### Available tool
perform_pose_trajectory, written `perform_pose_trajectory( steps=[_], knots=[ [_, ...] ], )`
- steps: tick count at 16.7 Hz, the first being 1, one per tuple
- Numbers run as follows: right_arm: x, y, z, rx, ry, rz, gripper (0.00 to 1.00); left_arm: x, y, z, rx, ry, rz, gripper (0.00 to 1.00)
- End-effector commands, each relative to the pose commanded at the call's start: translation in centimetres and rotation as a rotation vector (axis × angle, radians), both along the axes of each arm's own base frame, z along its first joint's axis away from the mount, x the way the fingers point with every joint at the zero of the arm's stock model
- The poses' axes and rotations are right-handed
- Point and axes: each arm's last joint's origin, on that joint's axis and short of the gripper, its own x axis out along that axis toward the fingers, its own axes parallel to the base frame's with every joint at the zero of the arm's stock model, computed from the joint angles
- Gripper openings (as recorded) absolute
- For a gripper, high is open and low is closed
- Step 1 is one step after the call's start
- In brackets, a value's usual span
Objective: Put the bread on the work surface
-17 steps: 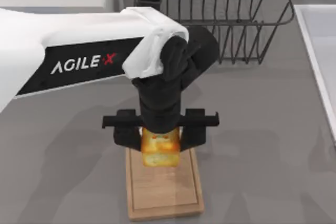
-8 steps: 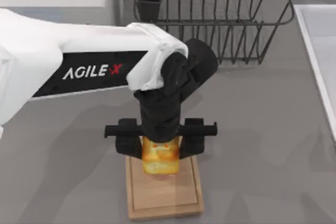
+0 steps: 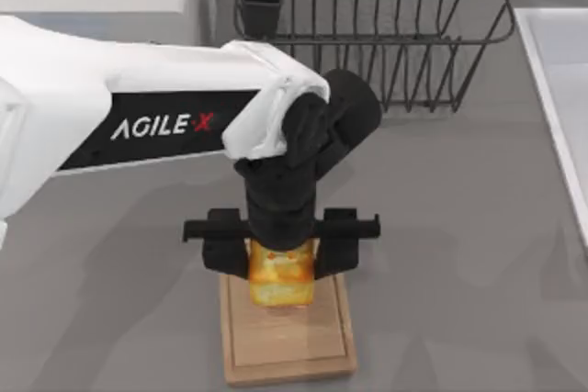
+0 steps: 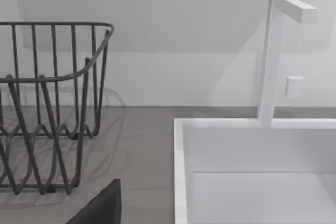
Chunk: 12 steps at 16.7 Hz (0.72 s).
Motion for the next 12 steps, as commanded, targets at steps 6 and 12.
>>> perform_pose_trajectory(
  steps=[6, 12],
  knots=[
    [0.00, 0.00, 0.00, 0.000, 0.000, 0.000, 1.00, 0.00, 0.00, 0.00, 0.000, 0.000, 0.000, 0.98],
    [0.00, 0.00, 0.00, 0.000, 0.000, 0.000, 1.00, 0.00, 0.00, 0.00, 0.000, 0.000, 0.000, 1.00]
  ],
)
